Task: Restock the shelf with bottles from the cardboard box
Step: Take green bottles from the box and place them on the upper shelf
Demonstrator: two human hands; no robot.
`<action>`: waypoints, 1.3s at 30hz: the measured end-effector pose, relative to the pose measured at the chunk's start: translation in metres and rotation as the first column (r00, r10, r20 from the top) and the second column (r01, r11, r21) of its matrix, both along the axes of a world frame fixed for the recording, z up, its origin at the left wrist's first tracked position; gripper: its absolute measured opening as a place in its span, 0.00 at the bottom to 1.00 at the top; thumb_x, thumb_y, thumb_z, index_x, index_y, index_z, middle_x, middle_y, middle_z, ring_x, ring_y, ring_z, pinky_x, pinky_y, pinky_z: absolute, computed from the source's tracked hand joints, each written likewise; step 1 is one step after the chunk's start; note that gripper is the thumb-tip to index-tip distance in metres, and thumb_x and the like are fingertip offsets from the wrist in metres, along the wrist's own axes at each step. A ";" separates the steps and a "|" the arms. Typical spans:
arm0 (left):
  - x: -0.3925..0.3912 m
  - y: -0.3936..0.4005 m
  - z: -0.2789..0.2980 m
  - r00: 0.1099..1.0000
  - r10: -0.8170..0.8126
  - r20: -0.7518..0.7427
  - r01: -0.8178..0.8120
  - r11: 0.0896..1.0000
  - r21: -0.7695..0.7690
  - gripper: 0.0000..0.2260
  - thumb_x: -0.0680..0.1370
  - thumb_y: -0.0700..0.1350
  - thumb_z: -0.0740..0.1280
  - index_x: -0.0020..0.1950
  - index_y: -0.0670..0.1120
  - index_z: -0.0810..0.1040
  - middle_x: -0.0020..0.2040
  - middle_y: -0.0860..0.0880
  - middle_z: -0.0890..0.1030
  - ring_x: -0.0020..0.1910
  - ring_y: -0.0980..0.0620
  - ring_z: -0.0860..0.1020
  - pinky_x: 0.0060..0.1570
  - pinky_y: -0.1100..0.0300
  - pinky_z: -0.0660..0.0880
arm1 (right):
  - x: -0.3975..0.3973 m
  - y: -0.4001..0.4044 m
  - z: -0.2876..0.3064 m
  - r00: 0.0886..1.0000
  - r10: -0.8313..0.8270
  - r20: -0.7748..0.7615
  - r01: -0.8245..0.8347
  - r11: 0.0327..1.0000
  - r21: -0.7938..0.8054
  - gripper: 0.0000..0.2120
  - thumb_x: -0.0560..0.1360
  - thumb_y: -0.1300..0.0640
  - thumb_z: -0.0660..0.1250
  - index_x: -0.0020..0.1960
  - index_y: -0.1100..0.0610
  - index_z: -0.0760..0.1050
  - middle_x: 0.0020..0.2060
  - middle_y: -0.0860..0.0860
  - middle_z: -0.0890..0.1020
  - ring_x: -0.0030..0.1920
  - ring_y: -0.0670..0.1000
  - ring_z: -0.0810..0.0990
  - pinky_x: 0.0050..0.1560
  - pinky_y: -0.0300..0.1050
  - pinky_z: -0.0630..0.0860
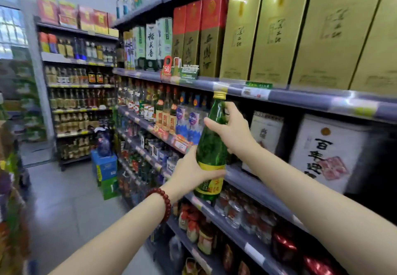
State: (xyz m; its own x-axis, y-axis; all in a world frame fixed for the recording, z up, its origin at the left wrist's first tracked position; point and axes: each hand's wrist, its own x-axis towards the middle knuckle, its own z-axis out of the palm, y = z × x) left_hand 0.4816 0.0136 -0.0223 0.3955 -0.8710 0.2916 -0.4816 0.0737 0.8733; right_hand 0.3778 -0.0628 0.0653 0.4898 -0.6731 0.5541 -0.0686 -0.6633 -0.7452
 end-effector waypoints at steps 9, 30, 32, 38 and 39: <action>-0.158 -0.020 0.004 0.941 -0.339 0.005 0.339 0.941 0.013 0.34 0.62 0.60 0.78 0.63 0.59 0.69 0.55 0.61 0.79 0.54 0.62 0.77 0.51 0.63 0.75 | -0.178 0.012 0.007 0.943 -0.328 -0.064 0.326 0.945 -0.034 0.25 0.74 0.48 0.70 0.67 0.51 0.66 0.53 0.41 0.77 0.58 0.46 0.74 0.52 0.43 0.73; -0.553 0.009 0.007 0.630 -0.776 -0.015 0.776 0.629 0.055 0.35 0.58 0.60 0.79 0.62 0.58 0.70 0.56 0.59 0.81 0.51 0.64 0.79 0.46 0.66 0.76 | -0.586 0.098 0.004 0.670 -0.736 -0.091 0.736 0.676 -0.046 0.29 0.74 0.45 0.68 0.70 0.51 0.62 0.56 0.46 0.74 0.63 0.51 0.70 0.53 0.45 0.69; -0.585 0.007 0.008 0.586 -0.810 -0.019 0.810 0.584 0.058 0.34 0.60 0.56 0.80 0.62 0.56 0.70 0.56 0.57 0.81 0.52 0.61 0.80 0.50 0.61 0.78 | -0.615 0.104 0.006 0.616 -0.779 -0.117 0.781 0.624 -0.038 0.35 0.74 0.45 0.68 0.75 0.51 0.56 0.72 0.51 0.67 0.73 0.55 0.63 0.63 0.50 0.67; -0.665 -0.003 0.017 0.468 -0.884 0.028 0.883 0.468 0.018 0.27 0.62 0.52 0.80 0.56 0.55 0.72 0.51 0.56 0.82 0.49 0.62 0.81 0.52 0.60 0.78 | -0.690 0.119 0.018 0.481 -0.875 -0.060 0.876 0.482 -0.011 0.34 0.74 0.47 0.70 0.75 0.52 0.60 0.72 0.53 0.68 0.72 0.54 0.65 0.64 0.48 0.67; -0.678 -0.004 0.019 0.459 -0.888 0.034 0.888 0.460 0.006 0.29 0.61 0.54 0.80 0.57 0.55 0.72 0.51 0.57 0.82 0.49 0.63 0.80 0.50 0.62 0.78 | -0.702 0.122 0.020 0.464 -0.885 -0.044 0.886 0.464 0.000 0.34 0.74 0.47 0.70 0.75 0.52 0.59 0.72 0.53 0.67 0.72 0.54 0.65 0.63 0.47 0.67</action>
